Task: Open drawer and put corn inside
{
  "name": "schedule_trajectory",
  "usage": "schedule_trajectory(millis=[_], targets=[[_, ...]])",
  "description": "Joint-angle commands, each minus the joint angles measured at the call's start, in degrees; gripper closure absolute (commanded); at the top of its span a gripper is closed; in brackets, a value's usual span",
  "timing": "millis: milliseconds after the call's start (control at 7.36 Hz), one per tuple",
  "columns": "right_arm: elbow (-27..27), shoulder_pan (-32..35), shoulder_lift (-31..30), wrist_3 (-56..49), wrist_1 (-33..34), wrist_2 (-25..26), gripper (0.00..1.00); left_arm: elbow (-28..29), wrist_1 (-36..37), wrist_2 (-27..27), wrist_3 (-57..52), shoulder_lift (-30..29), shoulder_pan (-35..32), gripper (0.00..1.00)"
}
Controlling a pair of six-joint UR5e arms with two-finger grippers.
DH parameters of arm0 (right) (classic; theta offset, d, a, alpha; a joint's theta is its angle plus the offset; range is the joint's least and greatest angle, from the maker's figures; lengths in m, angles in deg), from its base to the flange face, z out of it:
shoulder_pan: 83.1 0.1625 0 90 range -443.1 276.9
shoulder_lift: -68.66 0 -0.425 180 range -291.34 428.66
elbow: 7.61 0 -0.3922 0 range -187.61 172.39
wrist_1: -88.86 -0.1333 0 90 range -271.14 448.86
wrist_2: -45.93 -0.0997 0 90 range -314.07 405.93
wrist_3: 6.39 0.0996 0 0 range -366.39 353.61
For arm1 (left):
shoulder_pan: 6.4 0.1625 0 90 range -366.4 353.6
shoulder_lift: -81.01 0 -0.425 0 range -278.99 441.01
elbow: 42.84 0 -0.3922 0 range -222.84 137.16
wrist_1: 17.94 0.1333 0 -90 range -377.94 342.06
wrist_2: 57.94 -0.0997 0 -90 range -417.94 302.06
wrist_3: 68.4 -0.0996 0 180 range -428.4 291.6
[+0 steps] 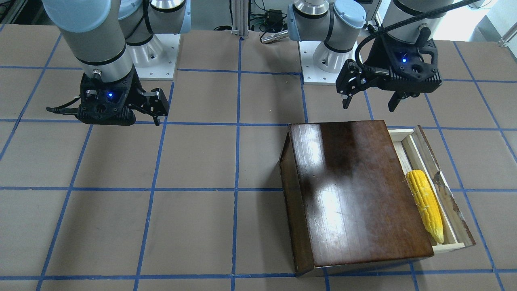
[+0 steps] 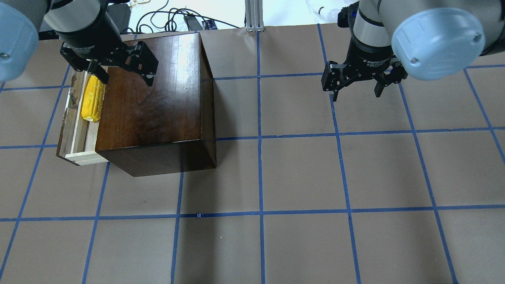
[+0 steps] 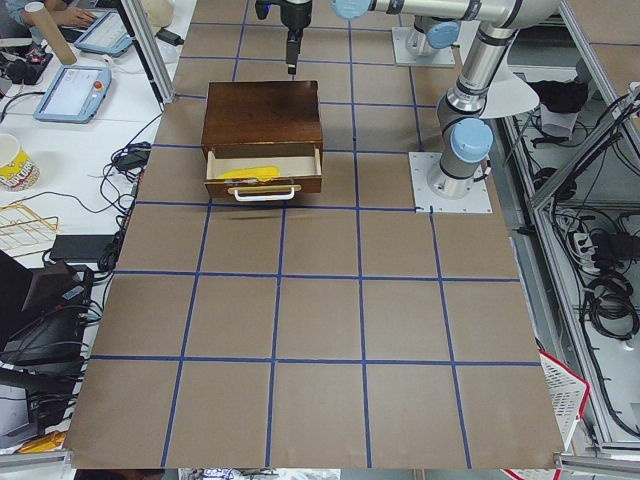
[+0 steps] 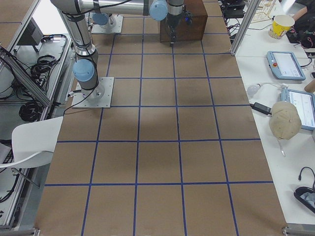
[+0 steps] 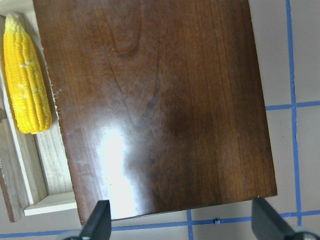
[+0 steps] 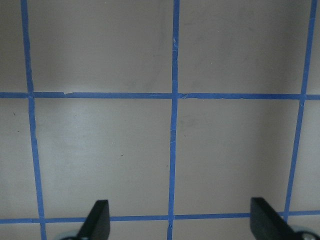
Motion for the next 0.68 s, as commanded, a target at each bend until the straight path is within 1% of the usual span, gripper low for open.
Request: schedule_trajectory(millis=[0,543], targets=[[0.0,0.0,0.0,0.0,0.0,0.0,0.00,-0.1,-0.1,0.1,0.1,0.1,0.0,0.00],[0.0,0.0,0.0,0.0,0.0,0.0,0.00,-0.1,-1.3,0.4,0.7,0.1,0.0,0.00]])
